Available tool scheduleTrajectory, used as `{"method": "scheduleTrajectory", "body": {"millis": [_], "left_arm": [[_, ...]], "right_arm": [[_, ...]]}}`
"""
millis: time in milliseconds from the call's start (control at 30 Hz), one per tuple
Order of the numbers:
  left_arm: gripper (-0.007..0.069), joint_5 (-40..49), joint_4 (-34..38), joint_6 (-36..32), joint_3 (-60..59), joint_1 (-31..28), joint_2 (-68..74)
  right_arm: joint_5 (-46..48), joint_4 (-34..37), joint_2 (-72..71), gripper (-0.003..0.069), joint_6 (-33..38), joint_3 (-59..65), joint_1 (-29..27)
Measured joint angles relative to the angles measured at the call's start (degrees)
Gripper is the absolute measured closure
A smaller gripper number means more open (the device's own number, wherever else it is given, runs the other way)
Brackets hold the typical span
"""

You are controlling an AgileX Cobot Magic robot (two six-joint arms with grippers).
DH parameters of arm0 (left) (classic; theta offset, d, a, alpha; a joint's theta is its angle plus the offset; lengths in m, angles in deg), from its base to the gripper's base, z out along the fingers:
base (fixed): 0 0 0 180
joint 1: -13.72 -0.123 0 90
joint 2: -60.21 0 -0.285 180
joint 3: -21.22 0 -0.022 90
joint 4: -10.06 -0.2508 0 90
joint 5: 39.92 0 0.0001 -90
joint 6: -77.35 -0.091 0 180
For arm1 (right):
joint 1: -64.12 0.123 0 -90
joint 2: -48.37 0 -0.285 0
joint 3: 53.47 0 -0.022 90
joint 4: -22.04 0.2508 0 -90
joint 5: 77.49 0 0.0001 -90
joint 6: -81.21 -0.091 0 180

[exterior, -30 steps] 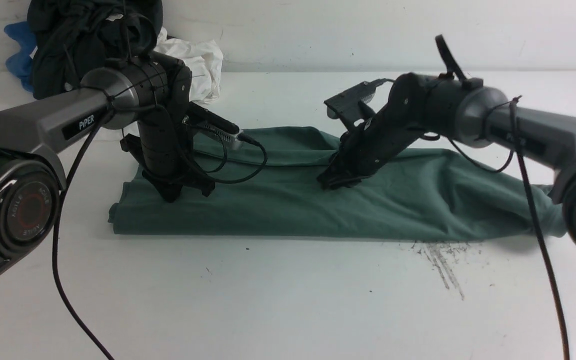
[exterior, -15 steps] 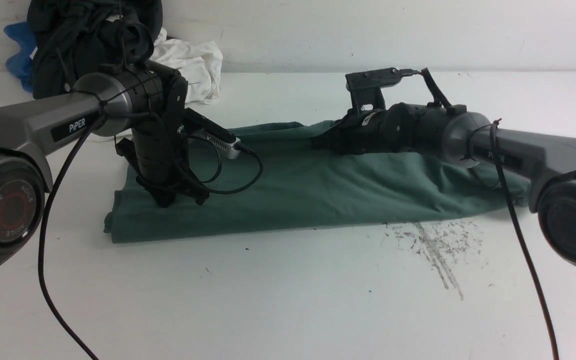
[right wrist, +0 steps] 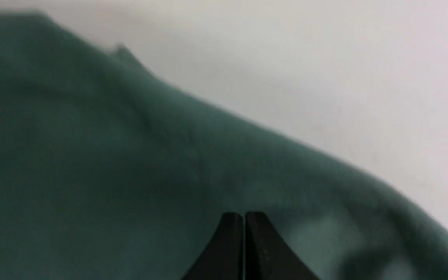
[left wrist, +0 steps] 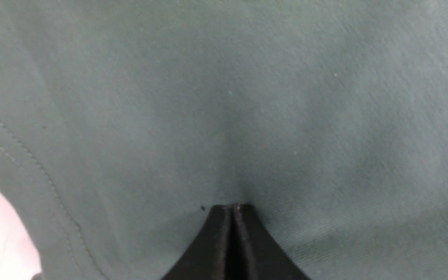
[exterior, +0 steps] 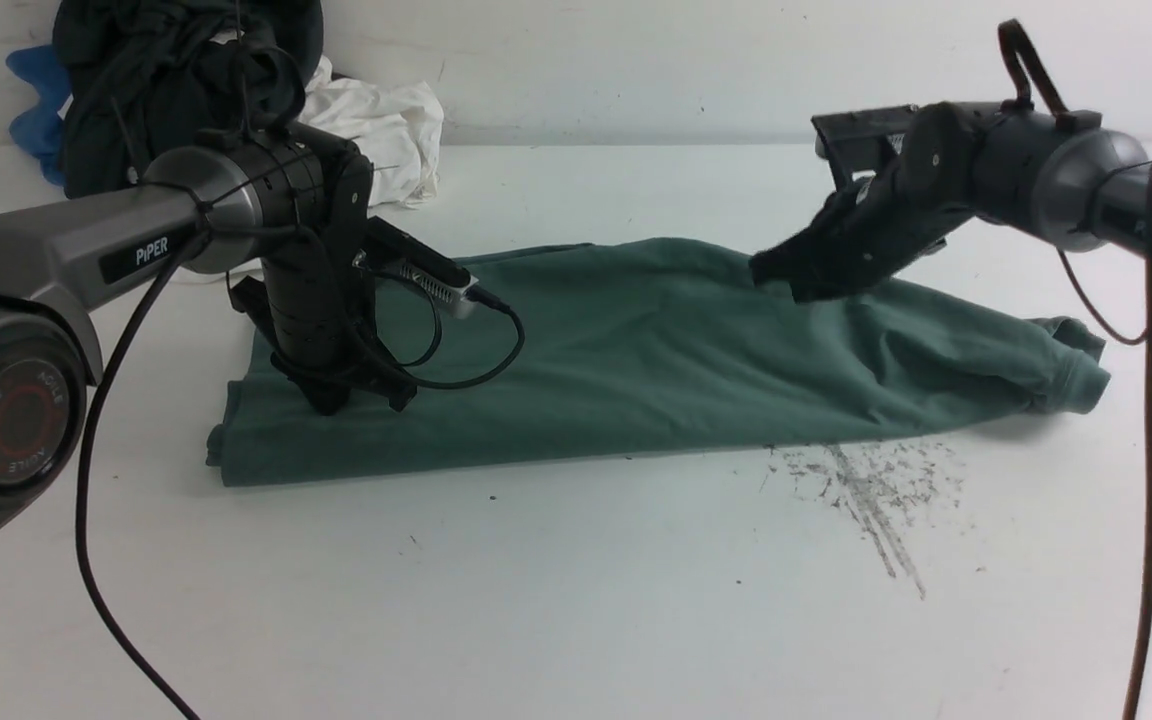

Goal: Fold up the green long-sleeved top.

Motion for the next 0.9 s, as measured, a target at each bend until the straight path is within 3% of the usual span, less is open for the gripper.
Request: {"method": "scheduleTrajectory", "body": {"millis": [133, 367, 533, 600, 900], "left_arm": [[0.0632, 0.1, 0.8, 0.0, 0.0, -0.1, -0.1], [0.0632, 1.2, 2.0, 0.0, -3.4, -0.1, -1.9], [0.0632, -4.2, 3.4, 0.1, -14.9, 0.0, -8.1], [0.0632, -7.5, 4.5, 0.5, -22.0, 0.0, -12.6], [0.0632, -7.7, 6.6, 1.4, -33.2, 0.1, -20.5]], "right_arm": [[3.1, -4.0, 1.7, 0.0656, 0.0, -0.4, 0.9], [4.6, -4.8, 1.2, 0.0656, -0.2, 1.1, 1.2], [2.6, -4.5, -5.4, 0.0656, -0.3, 12.4, 1.5], [-0.4, -3.3, -11.4, 0.0656, -1.2, 22.4, 1.5], [-6.6, -1.4, -27.4, 0.0656, -3.9, 48.1, 1.7]]}}
